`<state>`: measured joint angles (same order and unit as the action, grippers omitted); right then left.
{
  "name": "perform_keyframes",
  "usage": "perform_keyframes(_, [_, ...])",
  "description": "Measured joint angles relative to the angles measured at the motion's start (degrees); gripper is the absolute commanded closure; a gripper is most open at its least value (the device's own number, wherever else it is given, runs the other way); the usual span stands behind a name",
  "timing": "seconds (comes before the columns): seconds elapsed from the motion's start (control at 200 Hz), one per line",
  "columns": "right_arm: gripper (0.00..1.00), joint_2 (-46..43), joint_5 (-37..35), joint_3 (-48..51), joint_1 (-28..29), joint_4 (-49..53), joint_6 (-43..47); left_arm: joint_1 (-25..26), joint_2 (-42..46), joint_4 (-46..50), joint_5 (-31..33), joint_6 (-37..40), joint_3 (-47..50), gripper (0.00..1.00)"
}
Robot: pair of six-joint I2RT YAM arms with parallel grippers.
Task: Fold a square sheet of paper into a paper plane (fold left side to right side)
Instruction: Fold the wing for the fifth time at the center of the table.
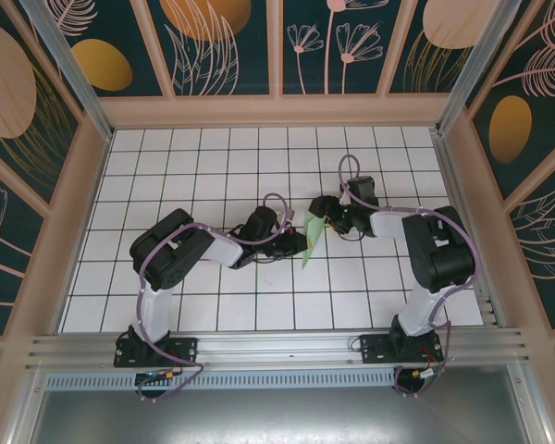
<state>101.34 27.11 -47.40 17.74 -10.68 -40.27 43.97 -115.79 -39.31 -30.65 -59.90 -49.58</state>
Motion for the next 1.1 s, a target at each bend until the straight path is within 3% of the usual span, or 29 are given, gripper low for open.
perform_keyframes(0.3, [0.3,1.07,-0.61,-2.89,0.44,4.94,2.05,-0.74,0.02,5.35,0.04,3.58,-1.75,0.99])
perform_keyframes(1.101, [0.3,1.38,-0.72,-3.72,0.7,6.45,3.91,-1.92,1.2,12.63,0.96,9.35,-3.74,0.97])
